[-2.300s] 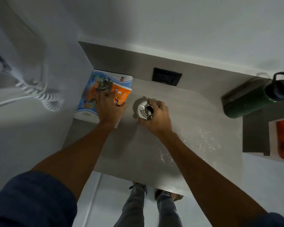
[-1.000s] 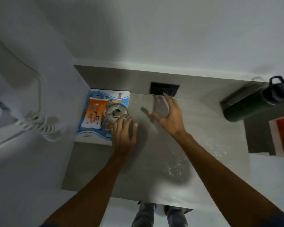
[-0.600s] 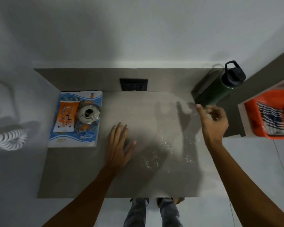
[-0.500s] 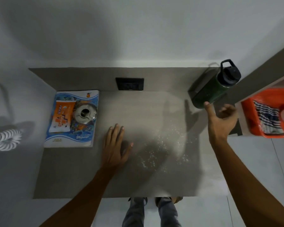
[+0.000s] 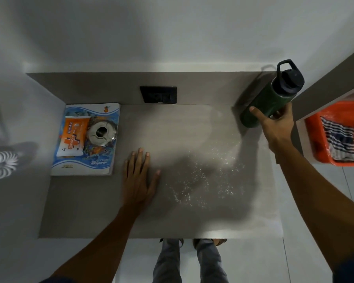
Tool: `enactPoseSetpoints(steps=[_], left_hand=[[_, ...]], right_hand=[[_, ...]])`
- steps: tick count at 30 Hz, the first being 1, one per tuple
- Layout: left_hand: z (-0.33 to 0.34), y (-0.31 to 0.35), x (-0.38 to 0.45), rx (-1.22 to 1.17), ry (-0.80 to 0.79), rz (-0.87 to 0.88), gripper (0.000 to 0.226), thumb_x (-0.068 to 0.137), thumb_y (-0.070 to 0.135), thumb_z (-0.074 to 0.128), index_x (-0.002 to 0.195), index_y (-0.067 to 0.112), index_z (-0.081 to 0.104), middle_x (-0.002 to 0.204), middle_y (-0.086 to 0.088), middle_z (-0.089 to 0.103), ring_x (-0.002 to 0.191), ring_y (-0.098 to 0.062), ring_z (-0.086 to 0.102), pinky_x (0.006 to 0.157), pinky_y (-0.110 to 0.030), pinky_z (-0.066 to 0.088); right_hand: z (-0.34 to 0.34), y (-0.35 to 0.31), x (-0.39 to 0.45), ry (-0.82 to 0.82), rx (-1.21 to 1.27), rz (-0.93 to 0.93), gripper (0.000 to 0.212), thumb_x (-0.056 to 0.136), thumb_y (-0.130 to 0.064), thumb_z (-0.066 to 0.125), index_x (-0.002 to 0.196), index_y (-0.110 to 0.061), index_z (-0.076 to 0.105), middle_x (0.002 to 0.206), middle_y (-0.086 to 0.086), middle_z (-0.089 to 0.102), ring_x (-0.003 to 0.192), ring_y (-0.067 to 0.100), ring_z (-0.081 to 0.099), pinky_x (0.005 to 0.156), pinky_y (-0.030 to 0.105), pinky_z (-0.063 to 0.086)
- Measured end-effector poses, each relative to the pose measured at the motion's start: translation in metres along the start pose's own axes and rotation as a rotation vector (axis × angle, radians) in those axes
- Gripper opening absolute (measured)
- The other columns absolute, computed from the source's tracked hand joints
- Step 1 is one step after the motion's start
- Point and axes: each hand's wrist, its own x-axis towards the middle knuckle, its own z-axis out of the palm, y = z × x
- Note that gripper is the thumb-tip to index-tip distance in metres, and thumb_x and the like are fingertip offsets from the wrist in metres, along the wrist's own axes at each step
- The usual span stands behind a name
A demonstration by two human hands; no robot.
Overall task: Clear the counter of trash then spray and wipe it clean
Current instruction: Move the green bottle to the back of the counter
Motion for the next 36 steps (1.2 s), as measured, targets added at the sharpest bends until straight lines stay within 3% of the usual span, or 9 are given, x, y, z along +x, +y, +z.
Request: enactPoseSetpoints(steps=[6, 10, 12, 16, 19, 21, 25, 29, 36], left_hand=[[0.004, -0.004, 0.0, -0.014, -0.005, 0.015, 0.081, 0.109, 0.068, 0.024, 0.171, 0.017, 0.03, 0.183, -0.009, 0.018, 0.172, -0.031, 0.012, 0.139, -0.055, 0.013], [0.006, -0.004, 0.0, -0.018, 0.047, 0.025, 0.075, 0.111, 0.062, 0.029, 0.169, 0.013, 0.037, 0.181, -0.012, 0.025, 0.17, -0.033, 0.019, 0.137, -0.059, 0.021], [0.006, -0.005, 0.001, -0.028, 0.045, 0.017, 0.076, 0.112, 0.062, 0.028, 0.17, 0.014, 0.035, 0.182, -0.01, 0.023, 0.171, -0.031, 0.017, 0.137, -0.058, 0.02], [0.01, -0.007, 0.0, -0.042, 0.046, 0.001, 0.076, 0.112, 0.062, 0.029, 0.171, 0.014, 0.032, 0.182, -0.009, 0.021, 0.171, -0.028, 0.015, 0.138, -0.056, 0.018], [0.013, -0.01, 0.001, -0.016, 0.008, -0.007, 0.077, 0.111, 0.063, 0.029, 0.174, 0.018, 0.022, 0.184, -0.007, 0.014, 0.172, -0.027, 0.01, 0.14, -0.053, 0.014], [0.016, -0.011, 0.001, 0.037, -0.009, -0.001, 0.078, 0.112, 0.063, 0.029, 0.174, 0.018, 0.019, 0.184, -0.009, 0.013, 0.172, -0.029, 0.01, 0.14, -0.053, 0.016], [0.018, -0.01, 0.0, 0.029, -0.009, -0.03, 0.072, 0.114, 0.056, 0.029, 0.174, 0.018, 0.018, 0.183, -0.009, 0.016, 0.172, -0.029, 0.014, 0.139, -0.053, 0.018], [0.016, -0.01, -0.001, 0.009, 0.012, -0.017, 0.063, 0.115, 0.04, 0.033, 0.173, 0.018, 0.024, 0.183, -0.009, 0.019, 0.172, -0.026, 0.012, 0.138, -0.055, 0.02], [0.013, -0.008, -0.001, 0.005, 0.013, -0.014, 0.062, 0.116, 0.039, 0.032, 0.173, 0.017, 0.025, 0.184, -0.008, 0.013, 0.172, -0.026, 0.009, 0.139, -0.053, 0.017]], right_hand=[[0.021, -0.009, -0.038, 0.028, -0.038, -0.061, 0.097, 0.078, -0.047, 0.096, 0.157, -0.018, 0.047, 0.152, 0.003, 0.063, 0.13, 0.016, 0.063, 0.11, 0.031, 0.052], [0.063, -0.018, -0.075, -0.038, -0.033, -0.125, 0.098, 0.076, -0.052, 0.097, 0.155, -0.02, 0.049, 0.132, -0.021, 0.063, 0.112, -0.016, 0.063, 0.089, 0.003, 0.052], [0.09, -0.024, -0.088, -0.082, -0.037, -0.143, 0.099, 0.074, -0.049, 0.099, 0.154, -0.016, 0.05, 0.13, -0.019, 0.063, 0.106, -0.029, 0.059, 0.084, -0.002, 0.051], [0.146, -0.042, -0.105, -0.167, -0.046, -0.202, 0.097, 0.071, -0.05, 0.101, 0.149, -0.016, 0.053, 0.133, -0.007, 0.068, 0.107, -0.028, 0.06, 0.087, 0.005, 0.058], [0.182, -0.058, -0.11, -0.213, -0.032, -0.247, 0.092, 0.071, -0.051, 0.1, 0.145, -0.022, 0.054, 0.131, -0.011, 0.067, 0.109, -0.021, 0.061, 0.09, 0.013, 0.062], [0.204, -0.07, -0.112, -0.227, -0.03, -0.279, 0.09, 0.071, -0.053, 0.1, 0.143, -0.023, 0.055, 0.13, -0.013, 0.067, 0.11, -0.01, 0.066, 0.092, 0.019, 0.064], [0.244, -0.088, -0.11, -0.231, -0.057, -0.336, 0.092, 0.07, -0.057, 0.099, 0.14, -0.013, 0.06, 0.133, 0.001, 0.074, 0.12, 0.017, 0.071, 0.098, 0.039, 0.066], [0.269, -0.094, -0.108, -0.224, -0.116, -0.361, 0.093, 0.07, -0.057, 0.098, 0.14, -0.009, 0.06, 0.131, 0.007, 0.073, 0.119, 0.021, 0.07, 0.099, 0.043, 0.065], [0.289, -0.093, -0.113, -0.229, -0.148, -0.329, 0.094, 0.071, -0.053, 0.1, 0.142, -0.008, 0.059, 0.134, 0.008, 0.072, 0.122, 0.023, 0.069, 0.1, 0.039, 0.063]])
